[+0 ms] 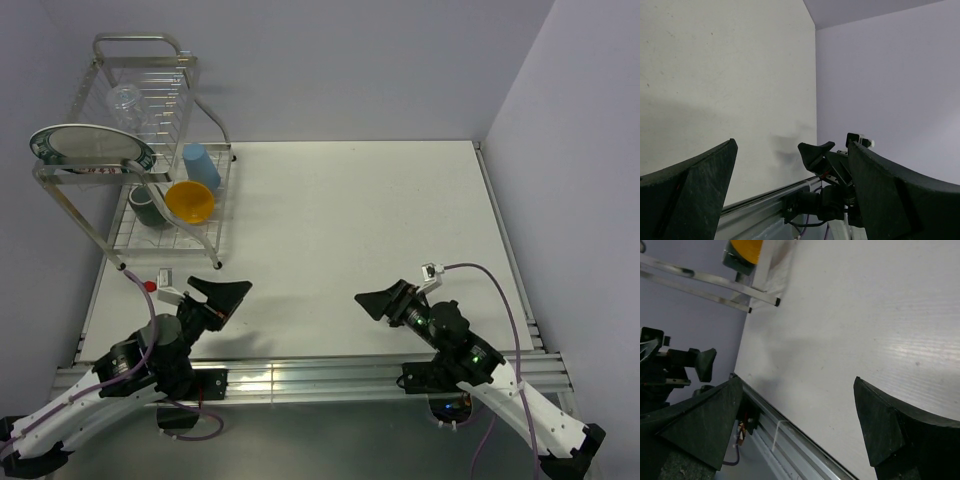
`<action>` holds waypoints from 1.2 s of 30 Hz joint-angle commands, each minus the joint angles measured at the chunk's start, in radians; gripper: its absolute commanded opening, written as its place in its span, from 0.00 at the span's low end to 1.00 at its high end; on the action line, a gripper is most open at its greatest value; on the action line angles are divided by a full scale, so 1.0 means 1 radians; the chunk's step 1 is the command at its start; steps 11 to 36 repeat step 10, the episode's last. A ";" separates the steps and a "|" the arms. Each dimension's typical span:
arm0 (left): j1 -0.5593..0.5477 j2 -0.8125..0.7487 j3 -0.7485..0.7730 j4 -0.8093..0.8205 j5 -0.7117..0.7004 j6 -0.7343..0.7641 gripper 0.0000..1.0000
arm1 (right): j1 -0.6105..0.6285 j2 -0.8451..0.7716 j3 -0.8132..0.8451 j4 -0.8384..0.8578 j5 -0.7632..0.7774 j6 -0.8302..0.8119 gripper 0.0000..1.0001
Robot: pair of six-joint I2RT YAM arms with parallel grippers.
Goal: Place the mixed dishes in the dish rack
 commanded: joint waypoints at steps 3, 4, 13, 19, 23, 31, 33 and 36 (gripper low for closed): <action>-0.005 -0.169 0.020 -0.045 0.015 -0.029 0.99 | 0.007 -0.294 -0.061 -0.152 0.071 0.065 1.00; -0.005 -0.167 0.020 -0.054 0.015 -0.038 0.99 | 0.007 -0.289 -0.061 -0.163 0.075 0.069 1.00; -0.005 -0.169 -0.003 -0.039 0.026 -0.056 0.99 | 0.007 -0.282 -0.017 -0.243 0.104 0.099 1.00; -0.005 -0.169 -0.003 -0.039 0.026 -0.056 0.99 | 0.007 -0.282 -0.017 -0.243 0.104 0.099 1.00; -0.005 -0.169 -0.003 -0.039 0.026 -0.056 0.99 | 0.007 -0.282 -0.017 -0.243 0.104 0.099 1.00; -0.005 -0.169 -0.003 -0.039 0.026 -0.056 0.99 | 0.007 -0.282 -0.017 -0.243 0.104 0.099 1.00; -0.005 -0.169 -0.003 -0.039 0.026 -0.056 0.99 | 0.007 -0.282 -0.017 -0.243 0.104 0.099 1.00; -0.005 -0.169 -0.003 -0.039 0.026 -0.056 0.99 | 0.007 -0.282 -0.017 -0.243 0.104 0.099 1.00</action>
